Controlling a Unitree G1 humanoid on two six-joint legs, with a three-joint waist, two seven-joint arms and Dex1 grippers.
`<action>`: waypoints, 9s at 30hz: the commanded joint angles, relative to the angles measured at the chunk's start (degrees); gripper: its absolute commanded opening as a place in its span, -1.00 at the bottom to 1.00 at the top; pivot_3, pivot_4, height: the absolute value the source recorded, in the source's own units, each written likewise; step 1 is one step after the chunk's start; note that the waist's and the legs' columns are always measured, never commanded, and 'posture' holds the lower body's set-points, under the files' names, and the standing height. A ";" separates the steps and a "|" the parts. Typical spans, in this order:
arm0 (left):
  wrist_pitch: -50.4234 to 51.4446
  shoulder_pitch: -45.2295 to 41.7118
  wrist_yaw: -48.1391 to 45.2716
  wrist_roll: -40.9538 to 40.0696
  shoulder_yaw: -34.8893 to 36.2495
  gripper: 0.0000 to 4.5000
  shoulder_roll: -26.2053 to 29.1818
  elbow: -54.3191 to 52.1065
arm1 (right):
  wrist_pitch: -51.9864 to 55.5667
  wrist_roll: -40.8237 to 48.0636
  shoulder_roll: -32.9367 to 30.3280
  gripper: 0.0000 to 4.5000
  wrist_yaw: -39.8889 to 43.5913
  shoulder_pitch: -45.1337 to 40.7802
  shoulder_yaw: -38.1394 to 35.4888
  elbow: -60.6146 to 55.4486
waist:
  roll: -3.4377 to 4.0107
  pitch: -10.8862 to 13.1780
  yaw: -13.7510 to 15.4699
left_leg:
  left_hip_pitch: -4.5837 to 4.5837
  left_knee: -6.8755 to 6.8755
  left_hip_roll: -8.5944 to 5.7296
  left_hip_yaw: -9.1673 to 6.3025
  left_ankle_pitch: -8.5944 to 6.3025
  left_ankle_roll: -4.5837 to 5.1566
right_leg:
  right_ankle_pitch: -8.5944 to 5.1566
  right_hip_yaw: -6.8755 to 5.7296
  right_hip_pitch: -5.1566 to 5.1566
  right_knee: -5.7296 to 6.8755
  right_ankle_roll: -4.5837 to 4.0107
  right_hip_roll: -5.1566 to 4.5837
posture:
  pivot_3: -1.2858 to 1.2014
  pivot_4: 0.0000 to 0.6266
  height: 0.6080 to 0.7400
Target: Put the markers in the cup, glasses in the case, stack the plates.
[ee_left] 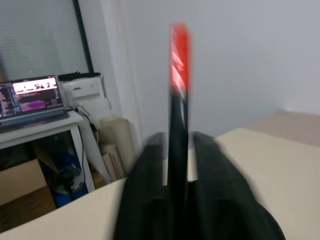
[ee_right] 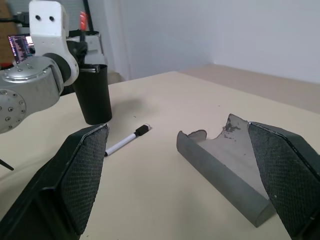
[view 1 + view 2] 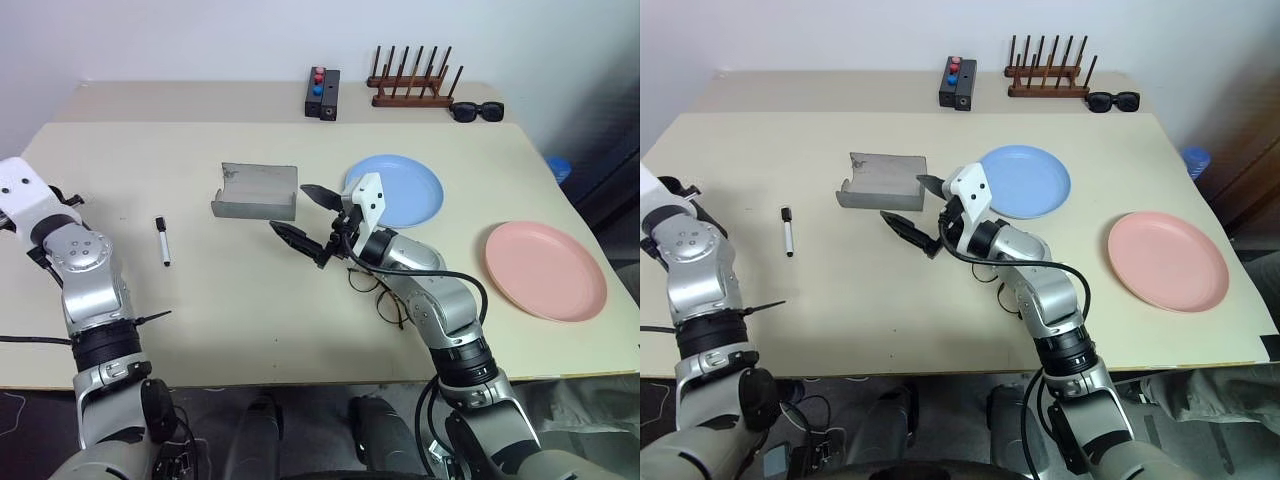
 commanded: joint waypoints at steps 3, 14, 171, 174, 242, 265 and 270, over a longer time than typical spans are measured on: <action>0.72 0.01 1.24 0.66 -0.21 0.70 0.51 -2.99 | -0.13 1.01 0.33 1.00 0.50 -0.84 -0.21 -1.46 | 0.00 0.00 0.00 | 0.00 0.00 0.00 0.00 0.00 0.00 | 0.00 0.00 0.00 0.00 0.00 0.00 | 0.03 -0.52 1.00; 3.64 -5.20 -8.60 -5.03 -3.99 0.91 1.56 -9.76 | -0.50 1.08 -0.36 1.00 0.66 -1.66 -1.48 -1.03 | -0.03 0.00 0.34 | -0.02 0.00 0.00 -0.01 0.02 -0.04 | 0.00 -0.02 0.00 -0.01 0.00 0.00 | 0.03 -0.52 1.00; 37.51 -16.25 -0.90 -36.18 27.04 0.96 -5.02 -23.09 | -3.53 3.61 -3.20 1.00 10.91 -0.66 0.99 -2.00 | -0.16 0.00 -0.07 | -0.01 -0.18 0.02 -0.06 0.09 -0.16 | -0.01 -0.05 -0.05 -0.04 0.01 0.01 | 0.03 -0.52 1.00; 36.21 -15.95 -0.12 -37.84 28.00 0.96 -4.45 -21.74 | -3.60 3.64 -3.19 1.00 11.02 -0.76 1.05 -1.81 | -0.16 0.00 -0.07 | -0.01 -0.18 0.02 -0.05 0.09 -0.16 | -0.01 -0.05 -0.05 -0.04 0.01 0.01 | 0.03 -0.52 1.00; 29.65 -16.86 11.64 -53.49 22.22 0.38 0.07 -10.84 | -4.05 2.41 -3.00 1.00 11.12 -0.34 1.40 -1.04 | -0.16 0.00 -0.01 | -0.01 -0.19 0.02 -0.05 0.11 -0.20 | -0.01 -0.05 -0.05 -0.04 0.01 0.01 | 0.03 -0.52 1.00; 28.21 -16.89 16.00 -57.57 21.64 -0.20 0.59 -9.56 | -4.58 2.03 -2.88 1.00 11.10 -0.49 1.51 -0.35 | -0.16 0.00 0.01 | -0.01 -0.19 0.02 -0.05 0.12 -0.22 | -0.01 -0.05 -0.05 -0.04 0.01 0.01 | 0.03 -0.52 1.00; 29.02 -16.76 16.73 -58.10 21.51 -0.90 0.90 -9.50 | -4.73 1.91 -2.89 1.00 11.23 -0.50 1.53 -0.21 | -0.16 0.00 0.00 | 0.00 -0.19 0.02 -0.05 0.12 -0.23 | -0.01 -0.05 -0.05 -0.04 0.01 0.01 | 0.03 -0.52 1.00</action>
